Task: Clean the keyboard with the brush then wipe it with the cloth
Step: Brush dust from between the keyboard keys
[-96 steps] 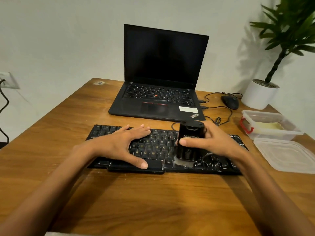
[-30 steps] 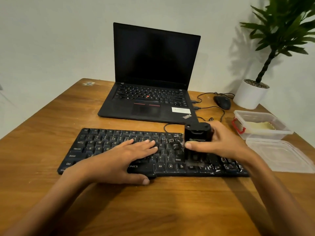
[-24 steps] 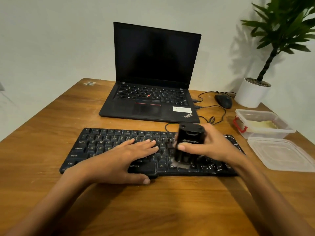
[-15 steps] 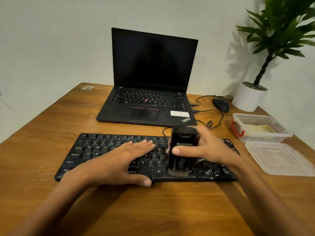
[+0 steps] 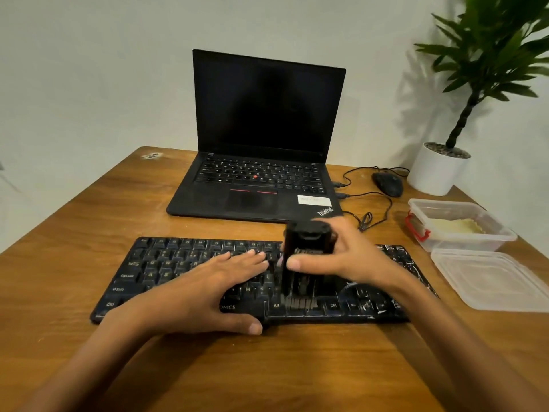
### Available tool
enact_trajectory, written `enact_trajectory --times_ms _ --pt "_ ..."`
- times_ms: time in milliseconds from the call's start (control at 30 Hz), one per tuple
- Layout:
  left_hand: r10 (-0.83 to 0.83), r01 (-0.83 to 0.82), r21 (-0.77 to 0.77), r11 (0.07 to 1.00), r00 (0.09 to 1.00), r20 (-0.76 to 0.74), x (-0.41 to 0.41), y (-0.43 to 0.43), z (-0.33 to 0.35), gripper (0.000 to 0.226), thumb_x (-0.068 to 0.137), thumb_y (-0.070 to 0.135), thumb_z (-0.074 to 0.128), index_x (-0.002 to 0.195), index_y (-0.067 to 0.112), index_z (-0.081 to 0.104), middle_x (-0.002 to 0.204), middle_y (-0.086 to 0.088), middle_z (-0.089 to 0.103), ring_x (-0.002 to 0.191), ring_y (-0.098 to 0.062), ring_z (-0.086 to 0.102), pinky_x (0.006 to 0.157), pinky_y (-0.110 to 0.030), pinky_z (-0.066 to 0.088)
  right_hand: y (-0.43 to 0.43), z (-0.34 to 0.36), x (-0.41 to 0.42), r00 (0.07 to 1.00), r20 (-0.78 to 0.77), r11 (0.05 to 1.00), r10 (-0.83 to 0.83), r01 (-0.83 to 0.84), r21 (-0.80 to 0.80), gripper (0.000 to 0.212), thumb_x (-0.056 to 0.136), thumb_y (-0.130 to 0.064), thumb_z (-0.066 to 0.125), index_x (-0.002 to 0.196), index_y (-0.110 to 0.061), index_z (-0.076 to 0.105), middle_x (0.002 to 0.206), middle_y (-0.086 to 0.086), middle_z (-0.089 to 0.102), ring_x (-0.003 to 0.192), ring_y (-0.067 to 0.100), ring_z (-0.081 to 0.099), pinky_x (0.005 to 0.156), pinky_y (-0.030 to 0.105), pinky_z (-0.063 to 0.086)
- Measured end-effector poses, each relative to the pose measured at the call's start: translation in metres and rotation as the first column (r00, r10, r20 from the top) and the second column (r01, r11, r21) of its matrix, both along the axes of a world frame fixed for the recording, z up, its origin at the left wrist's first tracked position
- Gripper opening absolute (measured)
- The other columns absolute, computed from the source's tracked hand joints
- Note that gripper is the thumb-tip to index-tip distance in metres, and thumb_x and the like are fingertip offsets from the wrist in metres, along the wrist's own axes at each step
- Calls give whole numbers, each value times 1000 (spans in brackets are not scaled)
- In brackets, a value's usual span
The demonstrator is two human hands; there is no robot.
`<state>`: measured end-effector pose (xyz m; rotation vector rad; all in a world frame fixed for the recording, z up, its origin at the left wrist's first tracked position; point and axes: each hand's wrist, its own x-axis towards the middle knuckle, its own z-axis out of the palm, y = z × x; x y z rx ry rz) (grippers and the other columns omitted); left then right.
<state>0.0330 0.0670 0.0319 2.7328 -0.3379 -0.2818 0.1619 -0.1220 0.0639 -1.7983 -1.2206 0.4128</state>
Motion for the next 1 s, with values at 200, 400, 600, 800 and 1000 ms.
enact_trajectory --times_ms 200,400,600,800,1000 --pt "-2 2 5 1000 1000 10 0 1 -3 86 72 71 46 135 47 -6 135 39 -18 117 30 -24 94 2 -20 2 4 10 988 51 985 -148 143 99 28 70 -30 76 89 -14 63 86 1 68 82 9 64 71 22 52" --pt "-3 3 -4 1000 1000 24 0 3 -5 85 72 71 47 136 47 -4 142 34 -14 122 26 -20 98 0 -18 -7 0 17 967 1 961 -256 254 109 17 71 -26 71 82 -20 60 79 -6 65 73 -5 60 66 10 46" --pt "86 -90 -93 992 995 -44 9 -2 9 89 71 63 56 140 45 2 131 38 -11 118 25 -10 97 -1 -6 -2 6 12 991 17 989 -136 135 62 43 69 -39 72 97 -8 62 95 10 68 93 19 64 83 32 53" --pt "137 -139 -74 988 990 -29 16 -1 6 99 65 68 57 144 38 6 139 30 -6 128 12 0 106 -16 4 -38 9 19 985 -7 983 -171 171 -74 24 70 -27 77 85 -20 59 82 -2 63 70 -6 62 62 9 48" --pt "146 -148 -75 986 989 -24 17 0 4 99 66 68 58 144 40 4 137 32 -9 125 14 -2 103 -14 3 -23 16 21 993 32 993 -115 116 -27 41 69 -37 74 99 -11 63 95 4 69 89 15 65 78 26 54"
